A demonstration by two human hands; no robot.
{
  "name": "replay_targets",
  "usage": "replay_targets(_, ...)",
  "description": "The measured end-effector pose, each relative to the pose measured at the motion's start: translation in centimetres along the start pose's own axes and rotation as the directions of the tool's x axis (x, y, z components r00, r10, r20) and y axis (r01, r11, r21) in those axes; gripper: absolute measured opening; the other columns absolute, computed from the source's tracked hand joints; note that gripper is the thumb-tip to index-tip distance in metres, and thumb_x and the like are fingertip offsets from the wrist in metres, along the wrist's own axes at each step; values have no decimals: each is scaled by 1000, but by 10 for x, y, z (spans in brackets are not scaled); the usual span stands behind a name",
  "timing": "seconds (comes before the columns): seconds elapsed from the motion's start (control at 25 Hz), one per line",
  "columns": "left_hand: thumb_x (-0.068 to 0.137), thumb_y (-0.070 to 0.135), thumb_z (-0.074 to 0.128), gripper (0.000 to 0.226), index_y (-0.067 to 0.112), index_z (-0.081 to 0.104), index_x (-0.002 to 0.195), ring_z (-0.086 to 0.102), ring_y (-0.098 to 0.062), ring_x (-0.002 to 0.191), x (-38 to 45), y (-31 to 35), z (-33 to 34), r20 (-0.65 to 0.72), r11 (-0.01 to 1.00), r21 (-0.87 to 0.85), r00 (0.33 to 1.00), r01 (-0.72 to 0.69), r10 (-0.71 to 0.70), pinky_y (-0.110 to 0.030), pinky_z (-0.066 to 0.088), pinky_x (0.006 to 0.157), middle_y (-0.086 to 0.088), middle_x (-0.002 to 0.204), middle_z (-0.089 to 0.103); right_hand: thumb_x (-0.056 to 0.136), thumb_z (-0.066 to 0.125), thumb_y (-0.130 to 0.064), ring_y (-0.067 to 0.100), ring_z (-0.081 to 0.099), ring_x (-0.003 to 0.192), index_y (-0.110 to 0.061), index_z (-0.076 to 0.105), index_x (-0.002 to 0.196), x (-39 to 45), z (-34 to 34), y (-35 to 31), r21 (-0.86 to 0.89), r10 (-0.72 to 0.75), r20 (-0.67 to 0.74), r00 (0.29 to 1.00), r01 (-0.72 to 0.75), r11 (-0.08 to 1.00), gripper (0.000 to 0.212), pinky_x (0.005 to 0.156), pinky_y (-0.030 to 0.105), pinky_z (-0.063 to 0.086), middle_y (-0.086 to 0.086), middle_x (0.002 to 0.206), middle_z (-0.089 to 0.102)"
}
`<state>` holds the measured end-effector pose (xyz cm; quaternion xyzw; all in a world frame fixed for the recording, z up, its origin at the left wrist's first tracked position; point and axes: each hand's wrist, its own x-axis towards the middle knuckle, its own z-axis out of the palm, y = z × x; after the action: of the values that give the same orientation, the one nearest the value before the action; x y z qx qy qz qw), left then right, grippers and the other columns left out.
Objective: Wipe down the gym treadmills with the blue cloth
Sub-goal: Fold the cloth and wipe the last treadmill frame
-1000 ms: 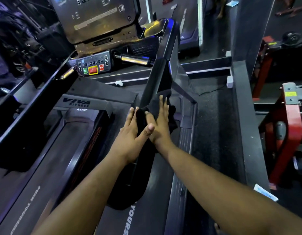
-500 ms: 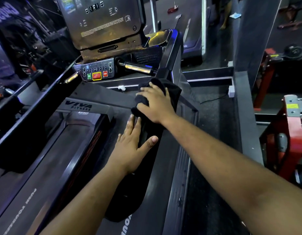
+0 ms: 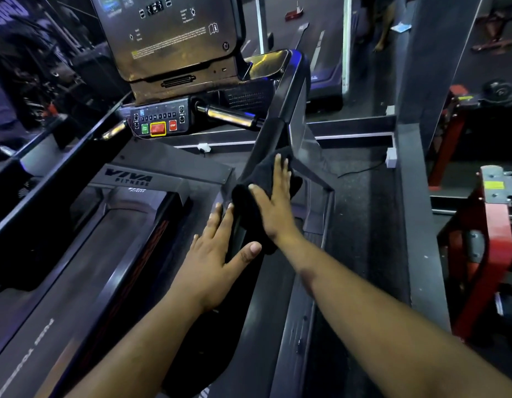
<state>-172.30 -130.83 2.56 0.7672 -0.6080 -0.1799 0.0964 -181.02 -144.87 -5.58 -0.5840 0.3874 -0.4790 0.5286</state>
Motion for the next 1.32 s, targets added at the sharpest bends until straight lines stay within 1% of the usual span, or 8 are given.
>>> replay_targets(0.08,72,93,20,97,48,-6,154,-6,1,148,1,-1,0,-1,1000,-13,1000,-3,3,-41,1,125,23,162,-18,95,56,-38,26,-13,152,-24,5,158,44,-16,1,-75,-33,-15,999,31,997,82,122,46,-7,4,167,-10)
replay_targets(0.24,71,96,17,99,47,-4,154,-5,-3,151,1,-3,0,-2,1000,-31,1000,2,-2,-42,-1,125,21,163,-15,99,53,-33,28,-9,153,-23,14,159,95,-22,-14,-93,160,-126,979,-173,981,72,123,53,1,4,167,-4)
replay_targets(0.44,73,92,19,100,41,-4,156,-5,0,149,2,-1,0,-5,999,-53,1000,2,-2,-40,-2,124,19,164,-15,80,50,-58,18,11,153,-36,55,138,95,-31,-23,-467,-253,266,930,354,811,62,116,67,13,-7,158,36)
replay_targets(0.6,74,89,22,101,38,-7,156,-6,9,142,-1,1,-2,-14,997,-79,1000,2,-3,-42,2,125,21,163,-15,85,52,-48,26,-4,154,-30,23,156,87,-25,-20,-114,65,-125,990,-79,990,79,122,55,4,4,167,3)
replay_targets(0.76,74,87,24,101,36,-10,155,-16,20,136,2,-1,-1,-27,991,-134,1000,-14,11,-41,3,126,22,162,-14,92,45,-47,16,-6,154,-32,16,154,-64,18,22,39,-149,-9,989,149,988,70,125,42,1,-3,167,6)
replay_targets(0.88,75,87,20,99,37,-12,154,-12,12,139,-4,0,0,-54,993,-116,999,-3,-3,-41,2,125,24,160,-18,92,44,-45,19,-6,154,-27,18,156,-38,7,26,60,-73,-69,995,77,995,71,125,47,1,-1,167,7)
replay_targets(1.12,72,92,9,108,30,-12,157,-7,1,149,-19,-2,5,-150,995,-91,987,45,-58,-42,-1,125,15,164,-16,95,52,-41,23,-10,153,-29,33,153,73,-17,-38,-506,39,65,997,-1,863,62,116,64,11,-7,167,-1)
replay_targets(1.32,79,89,14,101,28,-7,157,1,-3,150,-63,-15,9,-179,982,-143,972,125,-150,-38,2,123,11,166,-11,82,46,-48,22,3,153,-22,54,138,-25,6,-44,-514,-129,178,976,204,833,62,117,62,20,-2,162,27)
